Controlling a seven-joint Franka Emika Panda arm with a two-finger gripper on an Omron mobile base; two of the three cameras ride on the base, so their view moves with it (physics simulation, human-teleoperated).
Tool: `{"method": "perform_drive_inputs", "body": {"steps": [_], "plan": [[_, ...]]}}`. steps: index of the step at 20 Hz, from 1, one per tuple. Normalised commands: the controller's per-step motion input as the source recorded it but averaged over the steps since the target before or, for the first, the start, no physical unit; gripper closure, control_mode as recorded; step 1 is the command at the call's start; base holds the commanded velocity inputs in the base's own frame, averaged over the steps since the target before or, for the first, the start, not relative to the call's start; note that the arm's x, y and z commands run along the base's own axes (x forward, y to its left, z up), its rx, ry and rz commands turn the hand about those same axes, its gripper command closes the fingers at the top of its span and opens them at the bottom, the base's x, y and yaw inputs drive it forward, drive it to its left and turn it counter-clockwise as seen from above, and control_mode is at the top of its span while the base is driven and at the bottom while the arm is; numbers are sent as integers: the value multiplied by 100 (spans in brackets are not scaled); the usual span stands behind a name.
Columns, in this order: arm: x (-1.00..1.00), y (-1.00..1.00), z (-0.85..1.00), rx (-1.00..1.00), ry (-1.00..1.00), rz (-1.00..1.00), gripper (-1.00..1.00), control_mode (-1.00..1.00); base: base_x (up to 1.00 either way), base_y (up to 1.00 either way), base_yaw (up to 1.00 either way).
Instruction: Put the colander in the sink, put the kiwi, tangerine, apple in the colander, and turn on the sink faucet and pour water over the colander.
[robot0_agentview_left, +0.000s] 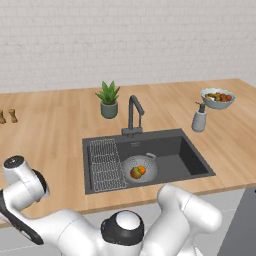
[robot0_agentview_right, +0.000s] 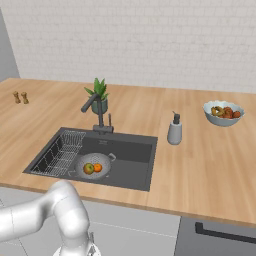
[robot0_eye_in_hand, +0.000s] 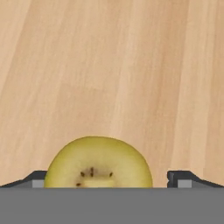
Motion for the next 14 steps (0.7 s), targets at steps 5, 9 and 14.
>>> {"method": "perform_drive_inputs", "body": {"steps": [5,9,14], "plan": [[7,11,-19,0,0,0,100,-100,0,0,0],[-1,2,-17,0,-3,0,100,-100,0,0,0],[-7,-7,-6,0,-8,0,100,-100,0,0,0]]}}
